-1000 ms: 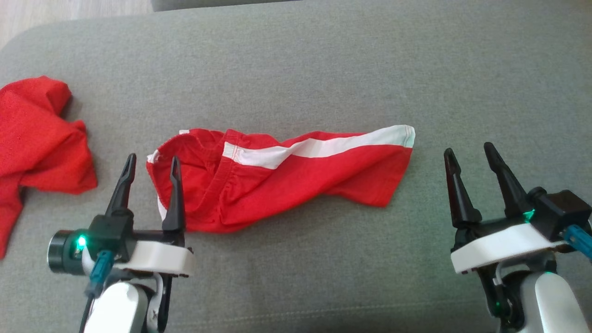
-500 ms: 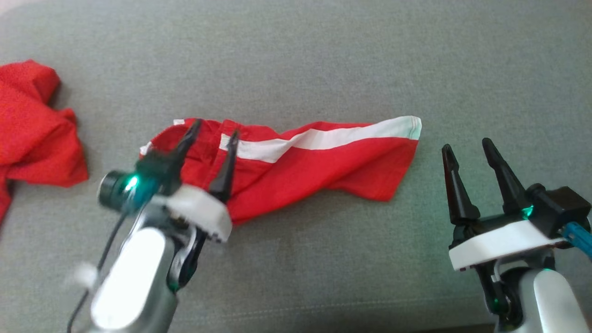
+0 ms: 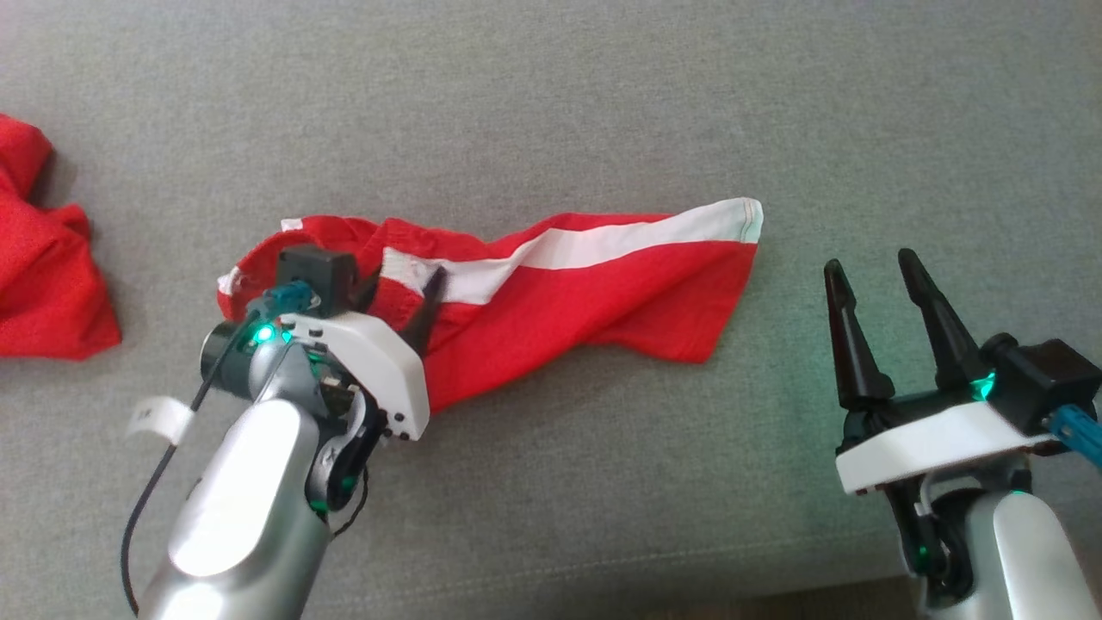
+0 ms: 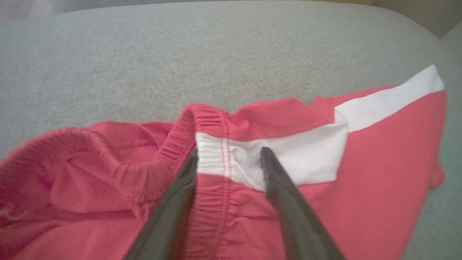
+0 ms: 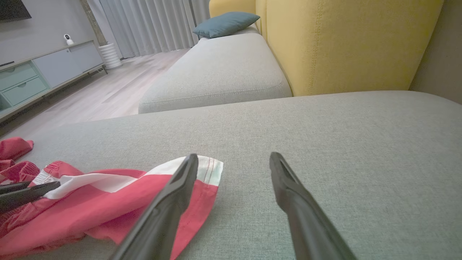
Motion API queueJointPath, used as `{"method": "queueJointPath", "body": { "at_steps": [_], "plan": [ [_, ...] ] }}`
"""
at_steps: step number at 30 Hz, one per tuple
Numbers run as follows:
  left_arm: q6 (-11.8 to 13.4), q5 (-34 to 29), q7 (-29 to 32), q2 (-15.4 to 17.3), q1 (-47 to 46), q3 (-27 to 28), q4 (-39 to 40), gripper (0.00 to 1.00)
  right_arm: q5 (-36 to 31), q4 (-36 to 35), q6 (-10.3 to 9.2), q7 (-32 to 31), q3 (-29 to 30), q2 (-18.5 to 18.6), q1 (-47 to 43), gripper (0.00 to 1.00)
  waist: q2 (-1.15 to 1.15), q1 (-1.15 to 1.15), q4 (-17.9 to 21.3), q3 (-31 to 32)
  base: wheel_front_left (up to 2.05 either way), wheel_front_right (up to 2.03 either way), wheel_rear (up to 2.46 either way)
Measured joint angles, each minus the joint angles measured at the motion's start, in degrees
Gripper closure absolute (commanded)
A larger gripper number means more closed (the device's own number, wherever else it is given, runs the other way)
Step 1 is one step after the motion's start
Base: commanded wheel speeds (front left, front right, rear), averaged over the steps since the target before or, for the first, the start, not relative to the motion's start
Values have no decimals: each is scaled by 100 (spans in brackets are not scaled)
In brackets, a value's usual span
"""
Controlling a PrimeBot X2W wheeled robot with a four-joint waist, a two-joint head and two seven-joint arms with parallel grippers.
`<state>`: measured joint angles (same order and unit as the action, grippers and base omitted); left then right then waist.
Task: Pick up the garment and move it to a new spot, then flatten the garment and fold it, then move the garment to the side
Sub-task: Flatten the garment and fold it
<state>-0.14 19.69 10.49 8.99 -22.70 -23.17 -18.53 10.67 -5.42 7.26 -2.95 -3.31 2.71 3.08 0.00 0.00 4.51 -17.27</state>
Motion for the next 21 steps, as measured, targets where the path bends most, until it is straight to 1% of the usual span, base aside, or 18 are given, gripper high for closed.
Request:
{"method": "queueJointPath", "body": {
  "at_steps": [1,6,9,14,18,21],
  "plan": [
    [-27,-1,-1,9,0,-1,38,100,0,0,0,1,1,0,3,0,0,0,2,-11,0,0,0],
    [15,-97,-57,78,-21,-18,300,100,-11,103,0,3,63,2,36,0,0,0,-23,-57,0,0,0],
    [24,-134,-56,118,-23,-27,437,100,47,281,0,-211,15,58,227,0,0,0,-52,-101,0,0,0],
    [65,-157,-48,122,-59,-97,620,100,318,684,0,-793,-210,446,767,0,0,0,-138,-236,0,0,0],
    [64,-215,-49,113,-208,-208,730,100,625,910,0,-1200,-522,601,1223,0,0,0,-228,-400,0,0,0],
    [64,-215,-52,103,-274,-218,743,100,833,1124,0,-1502,-621,735,1554,0,0,0,-292,-530,0,0,0]
  ]
}}
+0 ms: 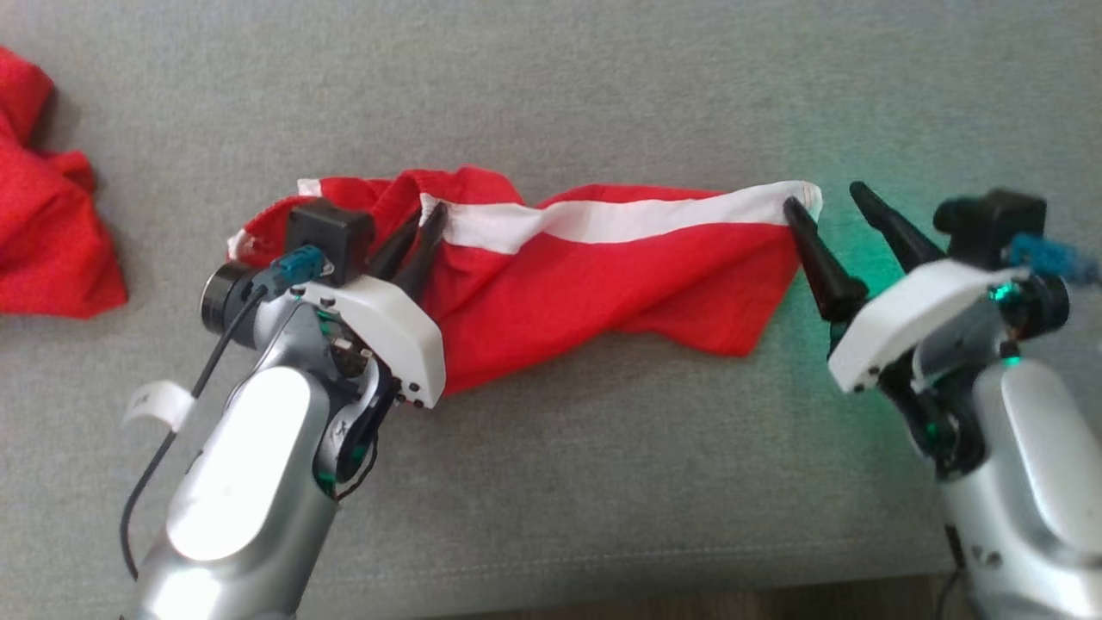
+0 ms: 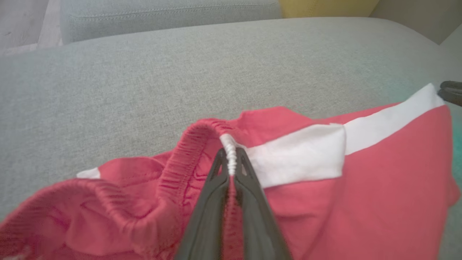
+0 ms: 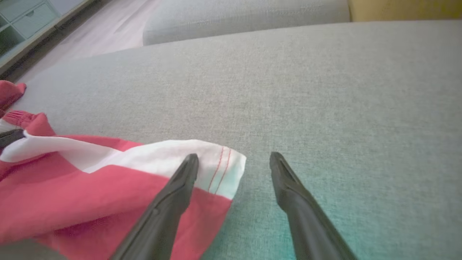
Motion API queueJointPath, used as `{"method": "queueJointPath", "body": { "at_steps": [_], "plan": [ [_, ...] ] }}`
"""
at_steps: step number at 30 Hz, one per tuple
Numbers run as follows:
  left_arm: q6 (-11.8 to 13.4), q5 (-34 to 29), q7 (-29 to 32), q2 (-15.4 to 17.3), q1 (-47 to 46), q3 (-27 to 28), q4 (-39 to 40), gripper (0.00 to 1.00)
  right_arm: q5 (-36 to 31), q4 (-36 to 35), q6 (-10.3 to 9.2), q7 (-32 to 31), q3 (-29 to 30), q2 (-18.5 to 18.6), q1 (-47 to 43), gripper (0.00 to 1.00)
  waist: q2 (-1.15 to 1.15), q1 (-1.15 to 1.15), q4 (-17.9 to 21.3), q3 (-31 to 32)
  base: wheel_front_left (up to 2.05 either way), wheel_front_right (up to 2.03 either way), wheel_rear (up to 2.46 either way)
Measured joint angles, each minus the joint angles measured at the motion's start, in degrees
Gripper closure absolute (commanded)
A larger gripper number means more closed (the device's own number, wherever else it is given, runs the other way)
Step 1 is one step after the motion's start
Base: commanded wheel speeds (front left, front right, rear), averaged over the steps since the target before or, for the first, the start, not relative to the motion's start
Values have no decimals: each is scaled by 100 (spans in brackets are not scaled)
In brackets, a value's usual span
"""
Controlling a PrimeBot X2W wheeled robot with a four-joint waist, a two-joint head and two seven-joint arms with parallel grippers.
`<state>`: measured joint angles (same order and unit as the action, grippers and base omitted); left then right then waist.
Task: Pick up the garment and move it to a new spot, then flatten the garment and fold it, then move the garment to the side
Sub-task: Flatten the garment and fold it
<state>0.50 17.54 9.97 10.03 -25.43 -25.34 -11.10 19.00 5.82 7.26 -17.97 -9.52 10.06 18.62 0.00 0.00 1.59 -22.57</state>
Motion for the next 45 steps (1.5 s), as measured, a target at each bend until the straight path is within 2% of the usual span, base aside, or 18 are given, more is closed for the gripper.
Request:
{"method": "queueJointPath", "body": {
  "at_steps": [8,9,10,11,15,19,26,34,40,45],
  "plan": [
    [-9,-1,-82,-33,-194,-71,-22,100,411,630,0,-738,-368,192,620,0,0,0,-160,-298,0,0,0],
    [-9,-1,-109,-42,-203,-80,-22,100,413,651,0,-812,-398,215,678,25,0,0,-174,-313,0,0,0],
    [-9,0,-110,-49,-204,-93,-25,100,412,658,0,-853,-431,249,721,73,0,0,-185,-322,0,0,0],
    [-9,0,-120,-49,-204,-105,-42,100,412,678,0,-877,-455,278,759,100,0,0,-191,-325,0,0,0],
    [1,-1,-219,-46,-204,-127,-54,100,412,679,1,-948,-467,293,768,100,0,0,-189,-293,0,0,0],
    [59,-25,-410,-32,-202,-86,-1,100,339,441,1,-653,-305,278,584,100,0,0,-151,-204,0,0,0],
    [234,-134,-825,88,-202,100,449,100,89,-337,1,165,183,176,305,100,0,0,-78,24,0,0,0],
    [438,-289,-1152,300,-204,386,1564,100,-138,-1547,1,843,612,156,308,100,0,0,33,429,0,0,0],
    [514,-353,-1143,464,-279,538,2527,100,-286,-2624,1,797,913,335,337,100,0,0,111,722,0,0,0],
    [558,-436,-876,622,-465,588,3204,100,-330,-3364,1,552,1171,409,587,100,0,0,182,857,0,0,0]
  ]
}}
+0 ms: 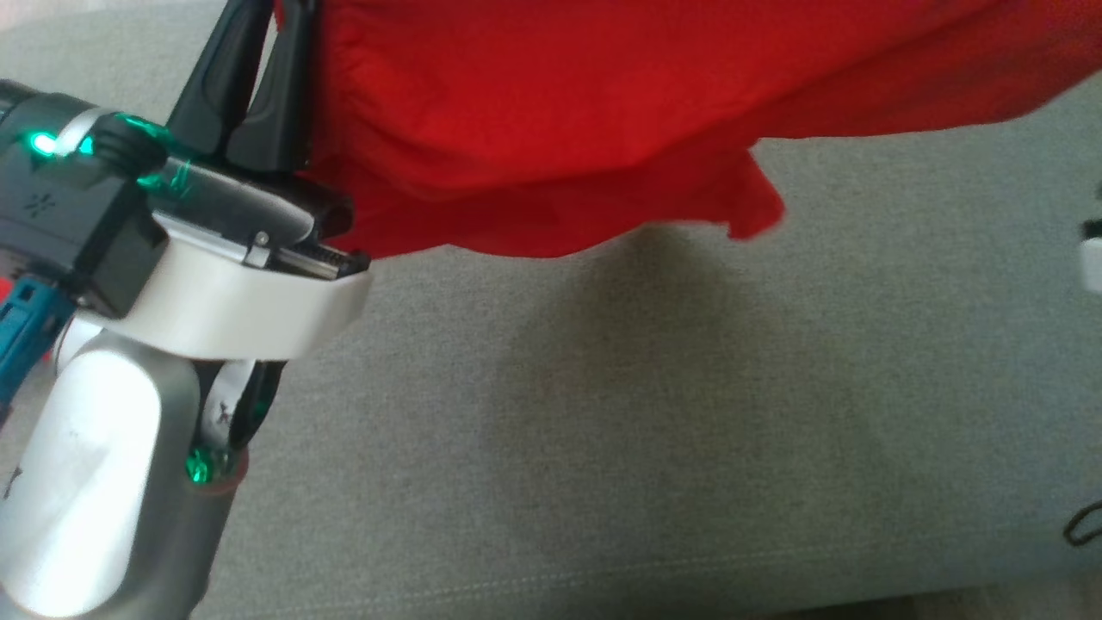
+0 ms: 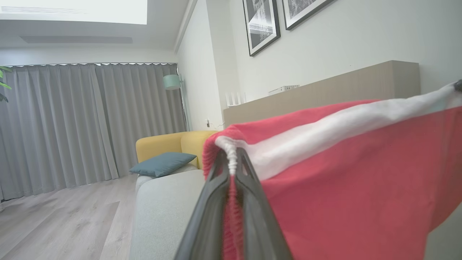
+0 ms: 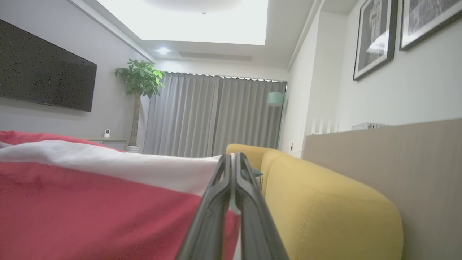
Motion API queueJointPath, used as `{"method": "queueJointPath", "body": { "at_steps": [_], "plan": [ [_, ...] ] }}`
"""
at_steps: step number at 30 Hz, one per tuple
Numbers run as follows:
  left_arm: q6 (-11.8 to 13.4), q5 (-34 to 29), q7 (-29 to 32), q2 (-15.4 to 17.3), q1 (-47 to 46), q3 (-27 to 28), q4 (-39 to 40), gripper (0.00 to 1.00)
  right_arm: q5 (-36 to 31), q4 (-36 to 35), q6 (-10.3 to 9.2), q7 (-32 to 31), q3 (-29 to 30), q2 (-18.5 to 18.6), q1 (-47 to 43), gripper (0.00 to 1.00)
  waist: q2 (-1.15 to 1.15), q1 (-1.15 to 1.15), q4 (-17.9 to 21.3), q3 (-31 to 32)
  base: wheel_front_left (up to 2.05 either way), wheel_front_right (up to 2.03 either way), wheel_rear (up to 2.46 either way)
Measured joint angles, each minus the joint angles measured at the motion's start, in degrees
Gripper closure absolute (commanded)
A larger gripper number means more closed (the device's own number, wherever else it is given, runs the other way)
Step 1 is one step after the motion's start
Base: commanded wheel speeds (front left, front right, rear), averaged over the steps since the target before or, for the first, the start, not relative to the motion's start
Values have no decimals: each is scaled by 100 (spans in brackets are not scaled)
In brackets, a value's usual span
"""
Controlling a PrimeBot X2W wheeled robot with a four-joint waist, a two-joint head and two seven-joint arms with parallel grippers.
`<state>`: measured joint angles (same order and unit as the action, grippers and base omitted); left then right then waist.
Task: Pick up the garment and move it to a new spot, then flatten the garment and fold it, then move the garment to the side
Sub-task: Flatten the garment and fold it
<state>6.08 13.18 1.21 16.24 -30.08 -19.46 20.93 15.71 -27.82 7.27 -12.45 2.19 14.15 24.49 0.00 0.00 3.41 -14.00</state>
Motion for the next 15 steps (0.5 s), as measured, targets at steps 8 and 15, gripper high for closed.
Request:
{"method": "queueJointPath", "body": {
  "at_steps": [8,15],
  "plan": [
    [-70,189,305,29,-232,0,-19,100,223,-15,0,-320,140,94,335,100,0,0,46,-12,0,0,0],
    [-461,591,148,-193,-1337,2,-1590,100,687,1337,0,-247,-218,264,1445,100,0,0,42,-302,0,0,0]
  ]
}}
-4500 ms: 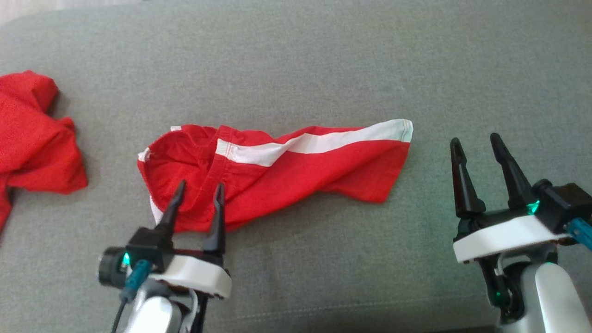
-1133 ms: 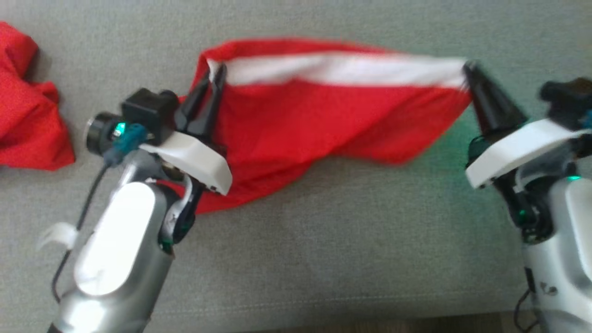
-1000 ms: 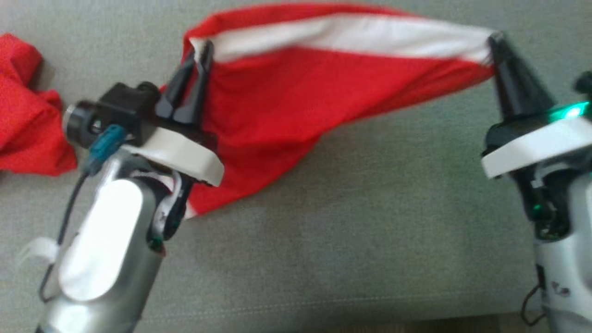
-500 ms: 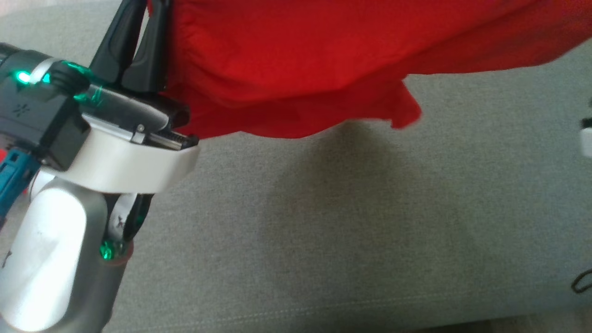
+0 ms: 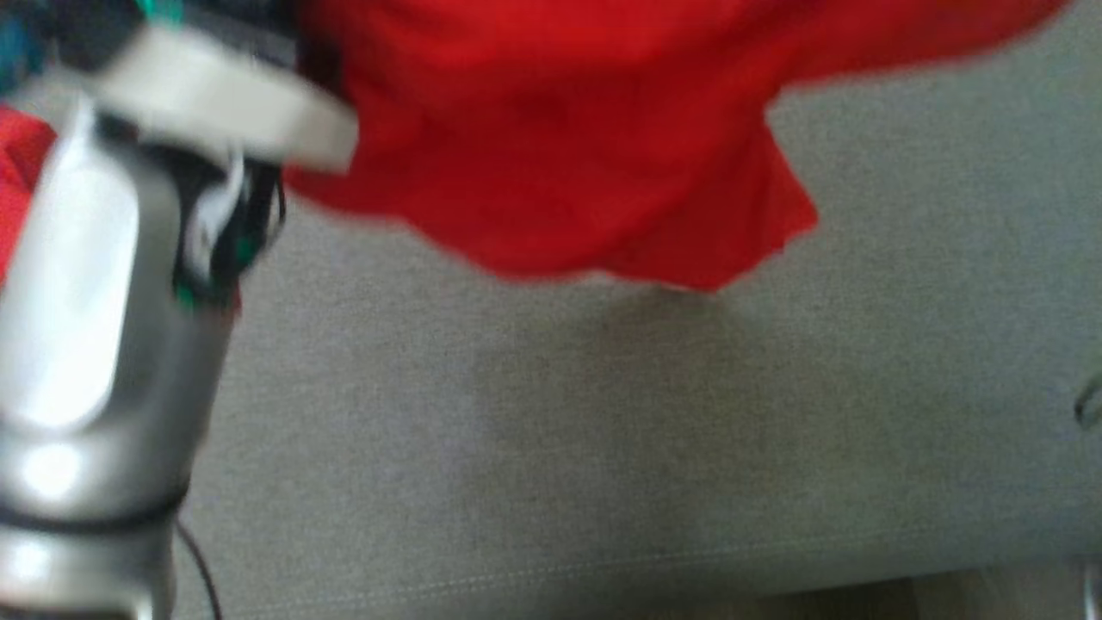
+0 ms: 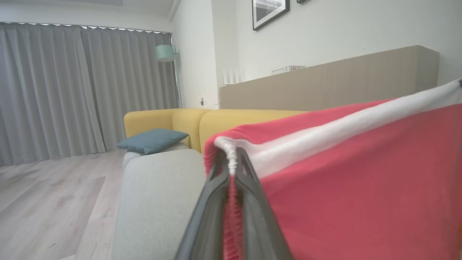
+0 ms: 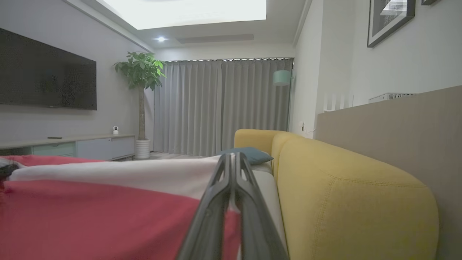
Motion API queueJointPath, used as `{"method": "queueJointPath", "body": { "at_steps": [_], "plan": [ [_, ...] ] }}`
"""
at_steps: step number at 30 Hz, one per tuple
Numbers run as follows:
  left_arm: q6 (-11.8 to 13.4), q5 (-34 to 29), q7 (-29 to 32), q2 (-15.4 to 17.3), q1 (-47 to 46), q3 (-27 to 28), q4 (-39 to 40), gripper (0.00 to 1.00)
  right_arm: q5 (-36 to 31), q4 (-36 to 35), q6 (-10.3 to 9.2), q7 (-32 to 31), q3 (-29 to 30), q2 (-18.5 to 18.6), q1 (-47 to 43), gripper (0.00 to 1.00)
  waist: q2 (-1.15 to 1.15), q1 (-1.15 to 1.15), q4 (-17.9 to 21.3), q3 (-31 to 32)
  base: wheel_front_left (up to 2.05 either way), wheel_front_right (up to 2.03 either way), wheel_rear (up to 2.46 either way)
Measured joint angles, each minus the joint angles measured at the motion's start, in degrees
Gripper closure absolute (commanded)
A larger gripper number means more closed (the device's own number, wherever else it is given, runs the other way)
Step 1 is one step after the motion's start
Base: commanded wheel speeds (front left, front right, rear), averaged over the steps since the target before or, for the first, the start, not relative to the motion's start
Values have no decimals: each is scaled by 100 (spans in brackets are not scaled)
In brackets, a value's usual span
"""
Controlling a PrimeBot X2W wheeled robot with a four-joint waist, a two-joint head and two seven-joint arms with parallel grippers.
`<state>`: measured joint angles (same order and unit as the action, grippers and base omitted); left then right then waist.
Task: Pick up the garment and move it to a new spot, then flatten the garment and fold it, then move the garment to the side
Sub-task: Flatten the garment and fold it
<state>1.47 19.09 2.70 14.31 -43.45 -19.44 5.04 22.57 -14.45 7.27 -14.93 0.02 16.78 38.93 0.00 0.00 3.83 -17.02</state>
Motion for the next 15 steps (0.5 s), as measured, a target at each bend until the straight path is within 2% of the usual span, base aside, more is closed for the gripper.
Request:
{"method": "queueJointPath", "body": {
  "at_steps": [6,10,15],
  "plan": [
    [-257,42,-939,-349,-1596,212,-2124,100,242,1863,0,667,-712,-8,1861,100,0,0,82,-277,0,0,0],
    [-399,73,-1485,-478,-2405,348,-3474,100,476,3198,0,1323,-1211,-275,2883,100,0,1,243,-366,0,0,0],
    [-548,15,-1717,-586,-2992,367,-4710,100,697,4677,0,2150,-1847,-646,3660,100,0,0,415,-500,0,0,0]
  ]
}}
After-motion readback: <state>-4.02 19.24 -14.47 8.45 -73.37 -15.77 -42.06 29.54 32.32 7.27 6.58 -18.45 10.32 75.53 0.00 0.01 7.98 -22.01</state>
